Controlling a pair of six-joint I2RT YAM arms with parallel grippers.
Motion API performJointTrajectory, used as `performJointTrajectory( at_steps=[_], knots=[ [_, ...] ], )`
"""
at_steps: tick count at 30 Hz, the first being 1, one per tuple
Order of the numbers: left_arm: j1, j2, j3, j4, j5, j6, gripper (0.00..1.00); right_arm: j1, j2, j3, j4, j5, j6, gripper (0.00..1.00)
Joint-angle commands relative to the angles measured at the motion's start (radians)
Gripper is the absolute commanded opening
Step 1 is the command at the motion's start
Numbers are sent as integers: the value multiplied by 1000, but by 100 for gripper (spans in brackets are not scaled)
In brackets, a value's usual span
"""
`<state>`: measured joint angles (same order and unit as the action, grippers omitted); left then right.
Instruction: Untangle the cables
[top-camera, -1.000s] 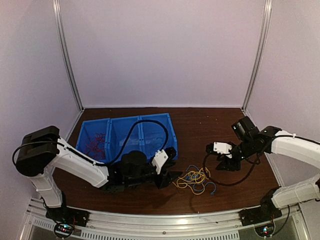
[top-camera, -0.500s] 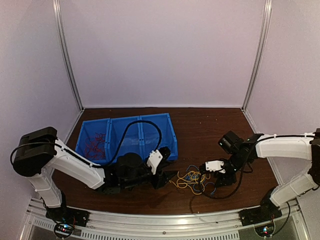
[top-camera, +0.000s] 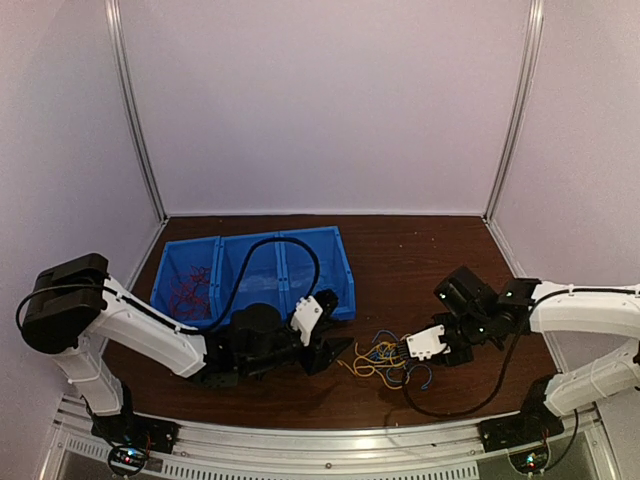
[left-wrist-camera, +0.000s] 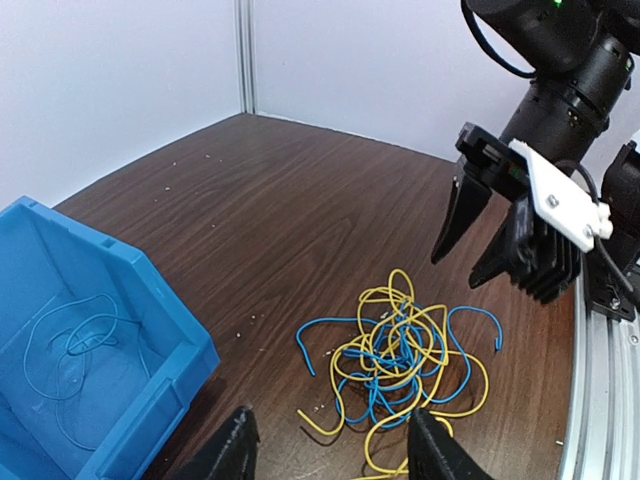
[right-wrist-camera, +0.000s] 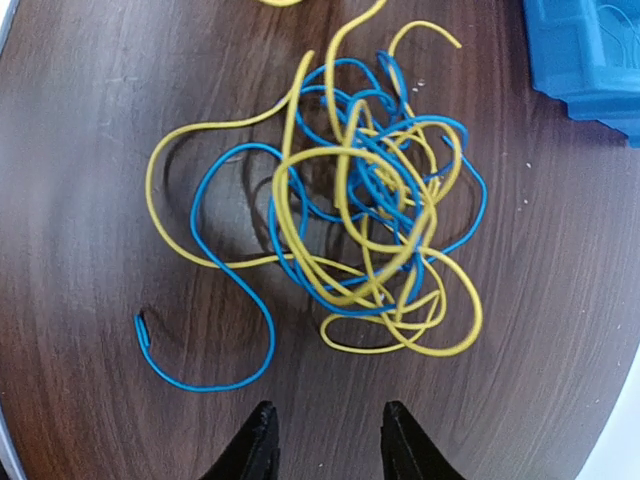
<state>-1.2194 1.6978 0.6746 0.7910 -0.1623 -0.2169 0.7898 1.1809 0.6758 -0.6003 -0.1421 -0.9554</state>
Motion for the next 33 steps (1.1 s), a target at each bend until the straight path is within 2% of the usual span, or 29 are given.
performJointTrajectory(
  at_steps=[1, 6, 12, 30, 33],
  knots=[
    [-3, -19, -20, 33, -25, -29, 52, 86, 62, -45, 41, 198, -82, 35],
    [-3, -35, -73, 67, -42, -63, 52, 147, 100, -76, 68, 303, -136, 34],
    [-3, -66, -136, 95, -62, -81, 52, 179, 98, -69, 44, 316, -138, 35],
    [-2, -71, -158, 93, -90, -91, 52, 361, 149, -88, 67, 341, -100, 36],
    [-3, -69, -158, 93, -94, -93, 52, 375, 171, -87, 83, 334, -89, 33]
  ],
)
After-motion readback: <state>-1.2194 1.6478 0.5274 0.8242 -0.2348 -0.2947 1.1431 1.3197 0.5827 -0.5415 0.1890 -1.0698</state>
